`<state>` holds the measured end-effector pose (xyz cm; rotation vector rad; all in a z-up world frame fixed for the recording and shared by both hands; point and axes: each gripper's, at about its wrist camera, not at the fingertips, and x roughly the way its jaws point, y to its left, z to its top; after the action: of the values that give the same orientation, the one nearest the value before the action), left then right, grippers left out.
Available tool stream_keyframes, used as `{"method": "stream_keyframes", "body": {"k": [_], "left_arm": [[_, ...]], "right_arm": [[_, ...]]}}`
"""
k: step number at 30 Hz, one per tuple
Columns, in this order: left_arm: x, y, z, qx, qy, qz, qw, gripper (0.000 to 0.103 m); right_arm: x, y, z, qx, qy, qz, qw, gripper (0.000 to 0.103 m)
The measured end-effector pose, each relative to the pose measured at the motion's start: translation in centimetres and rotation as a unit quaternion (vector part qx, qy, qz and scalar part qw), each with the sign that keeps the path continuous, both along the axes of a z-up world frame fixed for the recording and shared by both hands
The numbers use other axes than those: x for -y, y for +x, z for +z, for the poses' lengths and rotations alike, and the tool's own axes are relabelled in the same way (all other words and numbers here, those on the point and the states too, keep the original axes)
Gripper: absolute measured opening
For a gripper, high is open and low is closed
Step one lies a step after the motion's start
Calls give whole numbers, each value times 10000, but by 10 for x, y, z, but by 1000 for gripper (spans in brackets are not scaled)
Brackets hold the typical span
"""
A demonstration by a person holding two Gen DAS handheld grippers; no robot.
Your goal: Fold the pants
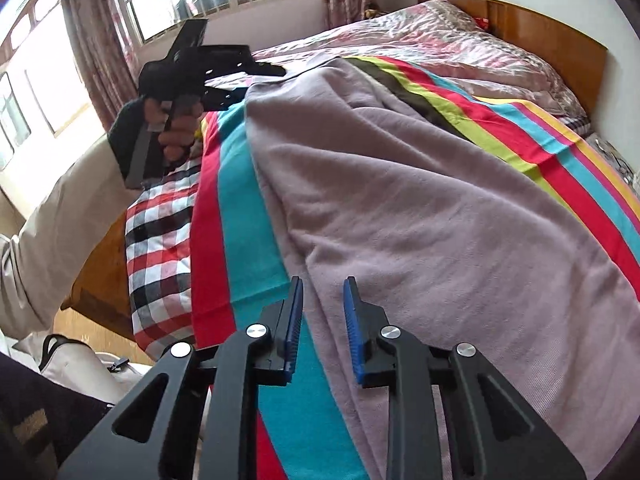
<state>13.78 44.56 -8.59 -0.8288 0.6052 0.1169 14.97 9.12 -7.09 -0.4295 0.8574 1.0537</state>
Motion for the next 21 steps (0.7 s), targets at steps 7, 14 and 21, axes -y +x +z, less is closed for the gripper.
{"method": "stream_keyframes", "body": {"k": [7, 14, 21], "left_arm": [[-5, -2, -4, -111, 96, 65, 9999, 19], [-5, 3, -5, -174, 155, 46, 9997, 18], [8, 4, 15, -111, 598, 131, 9981, 9]], "right_arm": [[-10, -6, -14, 558, -582, 134, 9967, 19], [-9, -7, -17, 790, -726, 147, 9941, 18], [1, -7, 3, 941, -365, 7, 9949, 4]]}}
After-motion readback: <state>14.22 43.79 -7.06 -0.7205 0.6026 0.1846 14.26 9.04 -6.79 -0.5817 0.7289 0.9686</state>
